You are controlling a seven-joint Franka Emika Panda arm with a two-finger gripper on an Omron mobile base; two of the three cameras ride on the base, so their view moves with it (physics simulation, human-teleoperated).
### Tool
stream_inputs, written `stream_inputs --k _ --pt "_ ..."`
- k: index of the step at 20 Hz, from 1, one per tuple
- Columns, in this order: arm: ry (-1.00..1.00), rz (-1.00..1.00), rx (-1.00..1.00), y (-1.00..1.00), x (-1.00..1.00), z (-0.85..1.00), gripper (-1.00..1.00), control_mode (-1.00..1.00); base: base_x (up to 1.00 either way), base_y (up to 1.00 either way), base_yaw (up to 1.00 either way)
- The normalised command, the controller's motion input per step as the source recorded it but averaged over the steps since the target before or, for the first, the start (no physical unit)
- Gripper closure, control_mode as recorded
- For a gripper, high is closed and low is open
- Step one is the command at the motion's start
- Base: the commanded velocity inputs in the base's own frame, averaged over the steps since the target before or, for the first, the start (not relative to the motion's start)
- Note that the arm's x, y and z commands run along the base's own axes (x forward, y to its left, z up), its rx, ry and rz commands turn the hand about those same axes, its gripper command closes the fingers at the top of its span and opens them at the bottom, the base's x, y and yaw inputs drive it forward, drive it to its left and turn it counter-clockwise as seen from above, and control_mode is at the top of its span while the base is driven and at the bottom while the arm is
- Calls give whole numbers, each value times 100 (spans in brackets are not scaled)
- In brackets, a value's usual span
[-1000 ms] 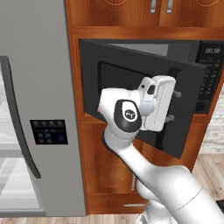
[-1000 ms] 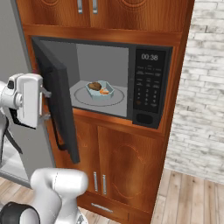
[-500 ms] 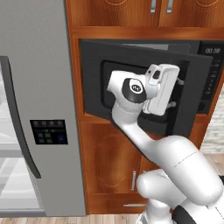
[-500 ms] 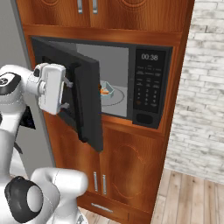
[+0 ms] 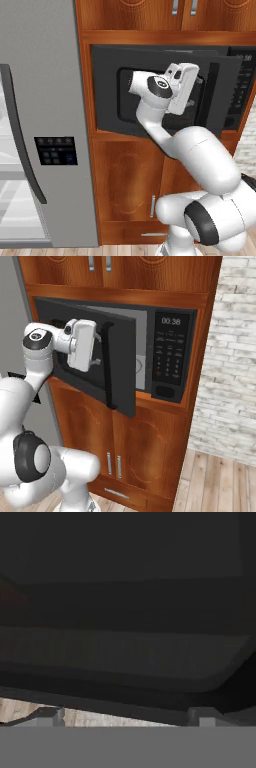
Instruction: Place the tupperware containing the shrimp and potato meal in the microwave. Close the microwave door and press the start button to reheat the meal.
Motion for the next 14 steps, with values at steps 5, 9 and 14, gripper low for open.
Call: stream_inputs --k 5,9,14 --pt "-20 25 0 -36 96 -8 -100 -100 0 0 0" --pt "-26 38 5 -54 91 -11 -100 -100 0 0 0" --pt "-23 45 8 -64 96 -12 -100 -100 0 0 0"
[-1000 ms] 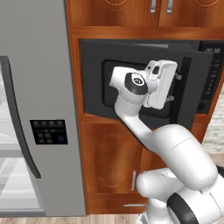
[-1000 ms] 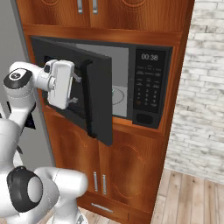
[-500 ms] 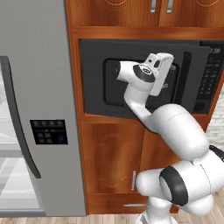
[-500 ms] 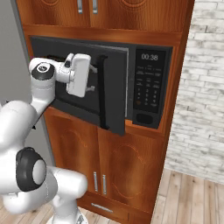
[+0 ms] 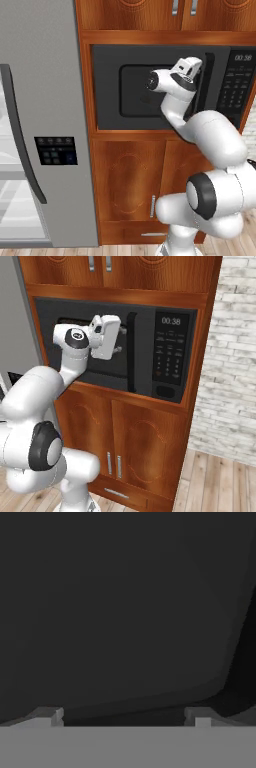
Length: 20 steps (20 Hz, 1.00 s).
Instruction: Place the tupperware containing the shrimp and potato meal in the microwave. Close the microwave door and press the start button to reheat the meal.
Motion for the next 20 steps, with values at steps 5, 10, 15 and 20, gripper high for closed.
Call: stream_inputs --k 5,10,15,20 --pt "-17 52 8 -68 89 -8 -100 -100 0 0 0" --pt "-1 38 -2 4 -3 14 -100 -100 0 0 0" --pt "-14 30 -7 28 -93 -23 -100 -100 0 0 0" --pt "-37 25 0 -22 -100 -82 -100 -100 0 0 0"
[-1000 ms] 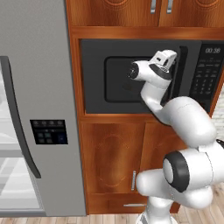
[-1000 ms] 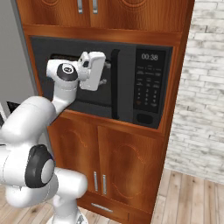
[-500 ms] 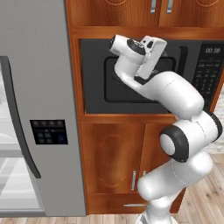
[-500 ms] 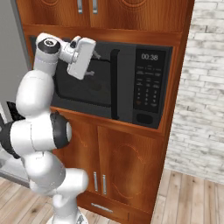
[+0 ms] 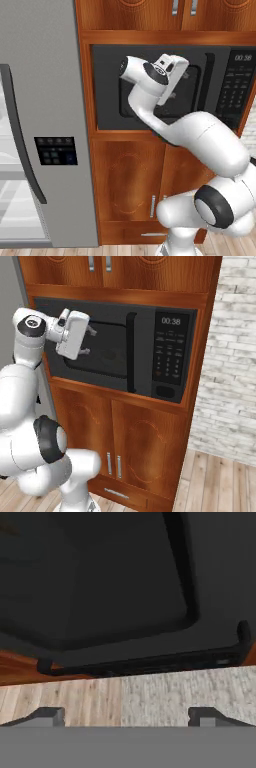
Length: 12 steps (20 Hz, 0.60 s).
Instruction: Place the tupperware containing the shrimp and potato meal in the microwave. Close the microwave door and press the start button to reheat the meal.
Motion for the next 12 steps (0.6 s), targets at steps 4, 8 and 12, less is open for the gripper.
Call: stream_inputs --k 4,8,12 --pt "-36 23 4 -3 -100 -24 -100 -100 0 0 0" --pt "-33 27 20 0 -100 26 -100 -100 0 0 0" --pt "-28 33 34 -24 -100 16 -100 -100 0 0 0"
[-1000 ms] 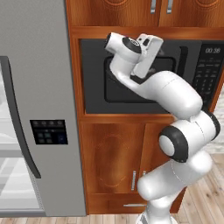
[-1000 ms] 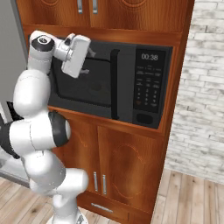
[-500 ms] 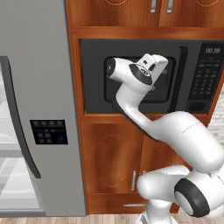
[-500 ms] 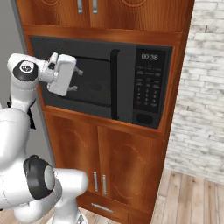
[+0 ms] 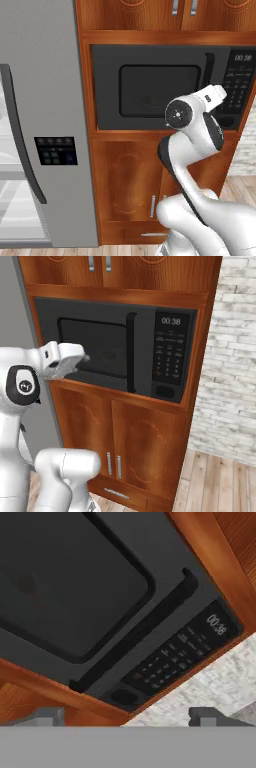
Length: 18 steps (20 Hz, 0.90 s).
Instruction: Place the tupperware containing the shrimp and potato meal in the microwave. Close the microwave door and press the start button to reheat the meal.
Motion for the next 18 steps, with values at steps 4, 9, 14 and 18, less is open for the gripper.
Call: stream_inputs --k 4,9,14,18 --pt "-18 12 45 -59 -100 8 -100 -100 0 0 0" --pt "-15 -10 56 -71 -87 12 -100 -100 0 0 0" --pt "-17 -26 75 -87 -49 4 -100 -100 0 0 0" --pt "-11 -14 73 -99 -9 0 -100 -100 0 0 0"
